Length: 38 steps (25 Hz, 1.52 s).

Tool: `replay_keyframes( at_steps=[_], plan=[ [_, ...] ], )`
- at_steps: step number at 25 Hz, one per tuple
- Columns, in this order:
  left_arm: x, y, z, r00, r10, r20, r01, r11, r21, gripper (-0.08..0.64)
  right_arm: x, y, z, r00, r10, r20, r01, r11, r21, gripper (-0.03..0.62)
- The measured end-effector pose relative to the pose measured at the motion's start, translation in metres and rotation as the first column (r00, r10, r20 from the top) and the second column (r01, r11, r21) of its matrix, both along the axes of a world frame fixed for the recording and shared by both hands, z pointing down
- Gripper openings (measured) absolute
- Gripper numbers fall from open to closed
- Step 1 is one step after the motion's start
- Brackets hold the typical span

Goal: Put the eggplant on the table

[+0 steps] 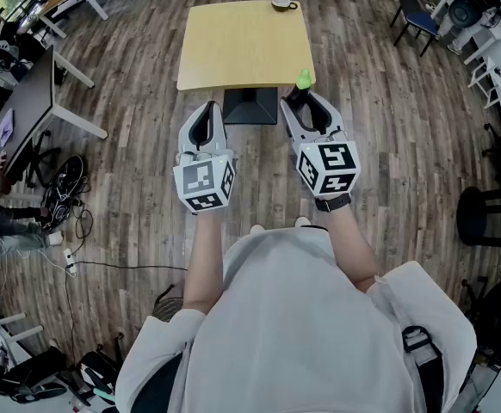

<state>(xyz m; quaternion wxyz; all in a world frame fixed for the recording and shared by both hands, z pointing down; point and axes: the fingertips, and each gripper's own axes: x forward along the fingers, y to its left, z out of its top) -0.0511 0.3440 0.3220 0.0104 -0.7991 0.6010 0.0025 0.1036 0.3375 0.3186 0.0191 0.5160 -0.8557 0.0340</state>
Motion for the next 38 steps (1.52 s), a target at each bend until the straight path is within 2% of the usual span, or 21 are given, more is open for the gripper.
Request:
replay_keyframes(
  at_steps=[6,10,16,21,27,30,34,38],
  plan=[
    [-0.023,0.013,0.012,1.0,0.024,-0.013,-0.024,1.0,-0.012,0.009,-0.02,0.006,0.018,0.998,0.058,0.038,-0.055,0.997,-0.054,0.193],
    [-0.038,0.013,0.023,0.999,0.035,-0.032,-0.036,0.999,-0.029,0.009,-0.036,0.012,0.037,0.997,0.068,0.026,-0.065,0.993,-0.098,0.193],
    [-0.04,-0.014,0.036,0.998,0.043,-0.046,-0.045,0.997,-0.055,0.009,-0.045,-0.016,0.052,0.998,0.056,0.016,-0.054,0.99,-0.134,0.193],
    [-0.05,-0.071,0.041,0.999,0.029,-0.039,-0.031,0.998,-0.056,0.009,-0.056,-0.078,0.049,0.999,0.042,0.028,-0.039,0.993,-0.111,0.193],
    [-0.059,-0.173,0.024,1.0,0.011,-0.011,-0.012,1.0,-0.023,0.009,-0.069,-0.181,0.038,0.997,0.002,0.081,0.006,0.995,-0.099,0.193],
    [-0.051,-0.224,0.006,1.0,0.014,0.024,-0.015,1.0,0.006,0.009,-0.064,-0.235,0.022,0.994,-0.011,0.111,0.02,0.996,-0.082,0.193],
    [-0.044,-0.282,-0.01,0.999,0.019,0.036,-0.02,0.999,0.033,0.009,-0.058,-0.294,0.012,0.992,-0.013,0.129,0.021,0.998,-0.062,0.193],
    [-0.029,-0.332,-0.004,0.999,0.034,0.028,-0.034,0.999,0.02,0.009,-0.049,-0.347,0.031,0.992,-0.004,0.124,0.017,0.994,-0.105,0.193]
  ],
)
